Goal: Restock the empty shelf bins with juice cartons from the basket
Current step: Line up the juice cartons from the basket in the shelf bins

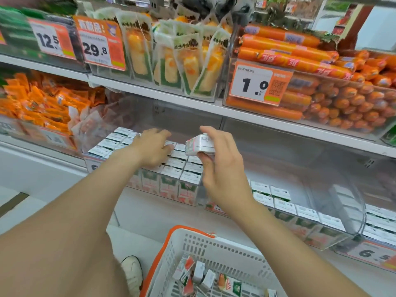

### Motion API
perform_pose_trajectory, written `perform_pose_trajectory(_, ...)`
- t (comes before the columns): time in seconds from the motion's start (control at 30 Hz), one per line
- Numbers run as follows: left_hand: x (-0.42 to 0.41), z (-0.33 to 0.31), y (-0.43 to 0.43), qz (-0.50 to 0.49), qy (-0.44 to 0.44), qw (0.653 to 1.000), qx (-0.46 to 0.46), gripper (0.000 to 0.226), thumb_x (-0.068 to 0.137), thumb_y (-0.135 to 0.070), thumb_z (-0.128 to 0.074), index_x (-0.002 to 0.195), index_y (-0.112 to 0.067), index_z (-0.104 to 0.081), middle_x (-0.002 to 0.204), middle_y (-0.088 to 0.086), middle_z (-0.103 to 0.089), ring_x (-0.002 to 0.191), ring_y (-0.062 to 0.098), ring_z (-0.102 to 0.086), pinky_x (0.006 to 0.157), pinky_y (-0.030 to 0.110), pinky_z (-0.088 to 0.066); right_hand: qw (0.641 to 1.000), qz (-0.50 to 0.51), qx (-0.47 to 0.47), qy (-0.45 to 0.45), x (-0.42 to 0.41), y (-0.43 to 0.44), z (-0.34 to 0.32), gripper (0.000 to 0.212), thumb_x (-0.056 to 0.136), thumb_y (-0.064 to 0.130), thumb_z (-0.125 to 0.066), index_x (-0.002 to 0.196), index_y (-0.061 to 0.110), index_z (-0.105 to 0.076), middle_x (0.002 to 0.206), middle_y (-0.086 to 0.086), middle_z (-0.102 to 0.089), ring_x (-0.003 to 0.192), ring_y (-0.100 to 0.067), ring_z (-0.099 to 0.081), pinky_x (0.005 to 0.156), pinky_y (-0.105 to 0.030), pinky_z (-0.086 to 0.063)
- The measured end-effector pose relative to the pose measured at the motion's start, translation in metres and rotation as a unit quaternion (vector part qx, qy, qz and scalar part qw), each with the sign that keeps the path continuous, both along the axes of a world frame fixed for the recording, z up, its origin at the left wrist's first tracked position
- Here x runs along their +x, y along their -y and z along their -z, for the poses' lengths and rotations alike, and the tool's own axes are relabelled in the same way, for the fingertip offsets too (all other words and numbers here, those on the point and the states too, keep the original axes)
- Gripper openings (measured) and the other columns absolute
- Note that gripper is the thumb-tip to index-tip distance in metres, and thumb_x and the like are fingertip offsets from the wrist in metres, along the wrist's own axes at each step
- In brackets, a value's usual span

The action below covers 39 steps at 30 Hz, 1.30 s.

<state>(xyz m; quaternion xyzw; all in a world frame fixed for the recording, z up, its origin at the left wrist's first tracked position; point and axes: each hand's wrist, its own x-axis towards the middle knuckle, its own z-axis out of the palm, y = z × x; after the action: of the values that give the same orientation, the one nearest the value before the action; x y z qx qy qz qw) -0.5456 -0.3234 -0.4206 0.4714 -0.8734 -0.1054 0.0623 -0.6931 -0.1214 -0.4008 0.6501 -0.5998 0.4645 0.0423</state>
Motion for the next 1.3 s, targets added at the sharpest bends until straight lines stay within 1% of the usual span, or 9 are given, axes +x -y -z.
perform_pose_trajectory(0.1, 0.036, 0.007, 0.011, -0.073, 0.020, 0.997, -0.018, 0.063, 0.104, -0.056, -0.041, 0.151, -0.014, -0.044, 0.159, 0.013, -0.042, 0.151, 0.037, -0.028, 0.120, 0.062, -0.026, 0.995, 0.000, 0.076, -0.059, 0.028, 0.043, 0.000, 0.078, 0.082, -0.020, -0.055, 0.148, 0.018, -0.041, 0.140, -0.004, -0.039, 0.099, -0.028, -0.055, 0.080, -0.040, -0.054)
perform_pose_trajectory(0.23, 0.064, 0.015, 0.019, -0.109, -0.007, 0.994, -0.024, 0.054, 0.104, -0.050, -0.040, 0.135, -0.007, -0.050, 0.147, 0.015, -0.048, 0.144, 0.035, -0.036, 0.115, 0.059, -0.033, 0.980, -0.014, 0.108, -0.165, 0.052, 0.107, 0.001, 0.085, 0.069, -0.024, -0.050, 0.145, 0.014, -0.041, 0.132, -0.012, -0.037, 0.070, -0.027, -0.037, 0.055, -0.039, -0.034)
perform_pose_trajectory(0.5, 0.074, 0.013, 0.025, -0.118, 0.000, 0.992, -0.037, 0.053, 0.104, -0.043, -0.043, 0.145, -0.009, -0.046, 0.147, 0.015, -0.043, 0.136, 0.038, -0.040, 0.108, 0.050, -0.037, 0.987, 0.054, 0.128, -0.080, 0.079, 0.234, 0.018, 0.047, 0.099, 0.006, -0.061, 0.142, 0.013, -0.045, 0.129, -0.017, -0.060, 0.107, -0.042, -0.062, 0.083, -0.047, -0.053)
perform_pose_trajectory(0.73, 0.080, 0.020, 0.027, -0.095, -0.002, 0.995, -0.042, 0.057, 0.107, -0.047, -0.037, 0.149, -0.009, -0.038, 0.156, 0.013, -0.038, 0.142, 0.035, -0.037, 0.113, 0.049, -0.035, 0.967, -0.043, 0.247, 0.032, 0.090, 0.295, 0.031, 0.026, 0.091, 0.030, -0.076, 0.105, 0.008, -0.072, 0.094, -0.005, -0.068, 0.083, -0.019, -0.060, 0.072, -0.029, -0.045)
perform_pose_trajectory(0.87, 0.079, 0.020, 0.027, -0.091, 0.005, 0.995, -0.044, 0.051, 0.107, -0.045, -0.036, 0.142, -0.009, -0.044, 0.148, 0.013, -0.044, 0.139, 0.035, -0.039, 0.110, 0.048, -0.035, 0.946, -0.063, 0.317, 0.028, 0.085, 0.305, 0.033, 0.023, 0.102, 0.021, -0.056, 0.080, 0.015, -0.062, 0.074, 0.002, -0.057, 0.072, -0.015, -0.048, 0.066, -0.027, -0.039)
perform_pose_trajectory(0.97, 0.079, 0.018, 0.026, -0.094, -0.002, 0.995, -0.041, 0.048, 0.108, -0.043, -0.036, 0.137, -0.007, -0.048, 0.144, 0.014, -0.048, 0.139, 0.035, -0.039, 0.111, 0.050, -0.037, 0.928, -0.072, 0.364, -0.011, 0.077, 0.297, 0.027, 0.028, 0.104, 0.013, -0.046, 0.116, 0.009, -0.070, 0.115, -0.003, -0.071, 0.108, -0.022, -0.062, 0.085, -0.027, -0.048)
perform_pose_trajectory(1.03, 0.077, 0.015, 0.022, -0.092, -0.008, 0.995, -0.043, 0.045, 0.108, -0.043, -0.038, 0.132, -0.007, -0.051, 0.139, 0.015, -0.052, 0.136, 0.034, -0.043, 0.109, 0.050, -0.038, 0.931, -0.060, 0.359, -0.030, 0.075, 0.282, 0.021, 0.041, 0.106, 0.013, -0.041, 0.142, 0.005, -0.058, 0.146, -0.012, -0.059, 0.135, -0.029, -0.053, 0.108, -0.029, -0.041)
perform_pose_trajectory(1.1, 0.073, 0.009, 0.014, -0.087, -0.028, 0.995, -0.041, 0.036, 0.105, -0.042, -0.043, 0.118, -0.011, -0.056, 0.128, 0.014, -0.059, 0.125, 0.036, -0.052, 0.097, 0.048, -0.042, 0.948, -0.033, 0.318, 0.005, 0.075, 0.257, 0.014, 0.045, 0.105, 0.013, -0.040, 0.147, 0.011, -0.055, 0.148, -0.011, -0.058, 0.139, -0.028, -0.051, 0.107, -0.024, -0.038)
perform_pose_trajectory(1.3, 0.066, -0.026, -0.047, -0.053, -0.138, 0.989, 0.000, 0.023, 0.069, -0.044, -0.053, 0.081, -0.026, -0.061, 0.085, -0.002, -0.067, 0.091, 0.031, -0.064, 0.076, 0.042, -0.057, 0.992, 0.040, 0.117, 0.040, 0.074, 0.131, -0.007, 0.031, 0.088, 0.015, -0.044, 0.103, 0.018, -0.072, 0.092, -0.003, -0.074, 0.097, -0.027, -0.065, 0.081, -0.034, -0.051)
